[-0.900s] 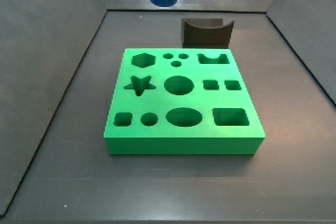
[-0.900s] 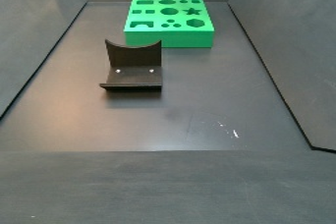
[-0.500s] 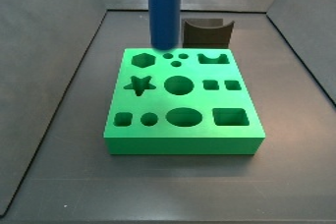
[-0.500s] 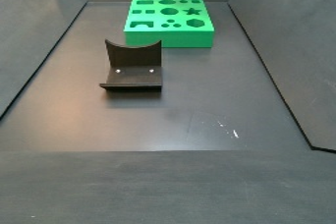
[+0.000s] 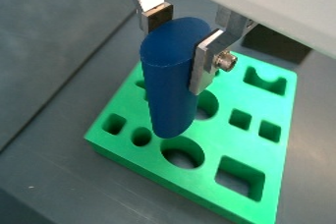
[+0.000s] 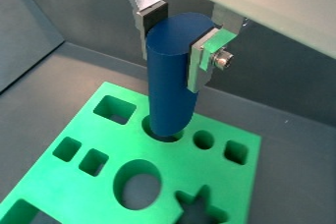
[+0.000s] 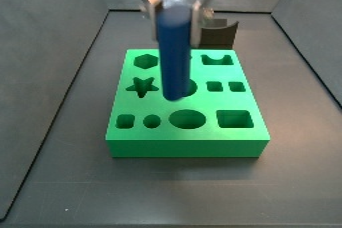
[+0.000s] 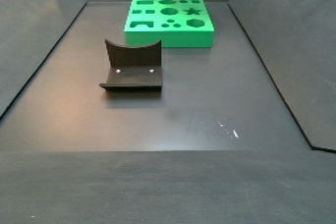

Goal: Insert the oval object.

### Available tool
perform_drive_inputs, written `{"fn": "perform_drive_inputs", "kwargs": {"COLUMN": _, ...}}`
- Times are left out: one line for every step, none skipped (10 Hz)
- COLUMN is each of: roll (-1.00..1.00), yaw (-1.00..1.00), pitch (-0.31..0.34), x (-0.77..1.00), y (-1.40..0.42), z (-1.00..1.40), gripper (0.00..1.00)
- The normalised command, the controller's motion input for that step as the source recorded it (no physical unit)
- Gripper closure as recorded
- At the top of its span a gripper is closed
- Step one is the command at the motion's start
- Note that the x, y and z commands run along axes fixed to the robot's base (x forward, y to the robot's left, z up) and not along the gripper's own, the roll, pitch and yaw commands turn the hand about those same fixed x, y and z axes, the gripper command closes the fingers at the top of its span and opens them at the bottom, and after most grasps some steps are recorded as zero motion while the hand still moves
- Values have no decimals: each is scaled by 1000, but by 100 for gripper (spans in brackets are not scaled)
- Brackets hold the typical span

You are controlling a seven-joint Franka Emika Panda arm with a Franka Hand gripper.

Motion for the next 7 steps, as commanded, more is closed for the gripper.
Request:
{"fn": "perform_drive_inputs", "kwargs": {"roll": 93, "yaw": -269, "pitch": 94, "x": 786, "y": 0, "z": -31, "gripper": 100}}
{"fn": "perform_drive_inputs", "kwargs": {"roll": 117, "yaw": -274, "pitch": 103, "x": 751, "y": 0, "z": 0, "gripper": 100}}
{"fn": "perform_drive_inputs", "kwargs": {"roll": 227, "yaw": -226, "pitch": 109, "x": 737, "y": -54, "z": 0, "gripper": 100}}
{"fn": "perform_drive_inputs", "kwargs": {"roll": 291, "yaw": -583, "pitch": 47, "x": 297, "y": 0, "z": 0, "gripper": 100}}
{"fn": "perform_drive_inputs", "kwargs": {"roll": 181, "yaw": -1000, "pitch": -13, "x": 0, "y": 0, "z": 0, "gripper": 100}}
{"fn": "perform_drive_inputs", "kwargs": {"roll": 181, "yaw": -1000, "pitch": -13, "x": 0, "y": 0, "z": 0, "gripper": 100}}
{"fn": "perform_drive_inputs", "kwargs": {"roll": 180, "yaw": -1000, "pitch": -11, "x": 0, "y": 0, "z": 0, "gripper": 100}}
